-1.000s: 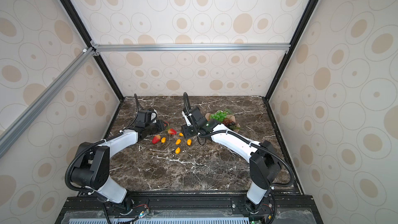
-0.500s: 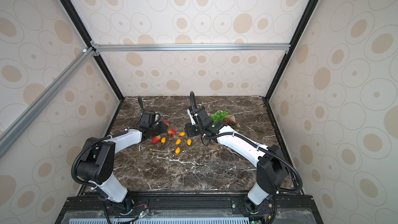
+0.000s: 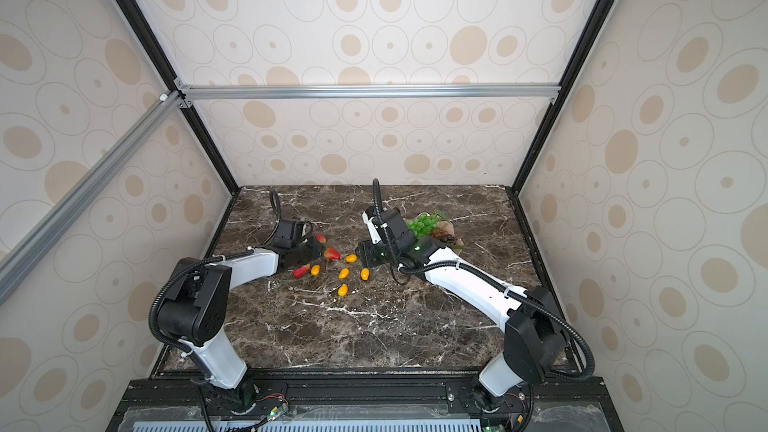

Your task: Place and organize the fake fruits in the fruit bowl

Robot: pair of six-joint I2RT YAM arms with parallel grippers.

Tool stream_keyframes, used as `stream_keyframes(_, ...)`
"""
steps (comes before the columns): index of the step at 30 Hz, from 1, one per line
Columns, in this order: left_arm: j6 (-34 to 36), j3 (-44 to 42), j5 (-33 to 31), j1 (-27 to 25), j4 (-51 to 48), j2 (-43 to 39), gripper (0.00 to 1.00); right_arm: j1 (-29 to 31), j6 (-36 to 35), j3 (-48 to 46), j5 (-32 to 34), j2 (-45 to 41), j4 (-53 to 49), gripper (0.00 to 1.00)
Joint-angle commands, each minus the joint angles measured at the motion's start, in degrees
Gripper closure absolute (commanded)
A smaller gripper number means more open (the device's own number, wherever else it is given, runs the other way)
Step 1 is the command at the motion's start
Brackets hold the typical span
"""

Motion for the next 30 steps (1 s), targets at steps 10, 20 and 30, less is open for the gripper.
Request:
stream_keyframes(10, -2.0, 1.7, -0.9, 0.4, 1.5, 2.9, 0.65, -0.3, -0.2, -0.6, -1.4, -0.7, 0.3, 0.47)
stream_keyframes(20, -3.1, 2.5, 0.4, 0.6, 3.6, 4.6, 0.65, -0.4, 0.2, -0.6, -1.8, -0.3, -0.1, 0.48)
stream_keyframes(30, -4.6, -0.7, 0.3, 0.9, 8.1, 1.2, 0.64, -0.3, 0.6, -0.3, -2.6, 0.7, 0.1, 0.47)
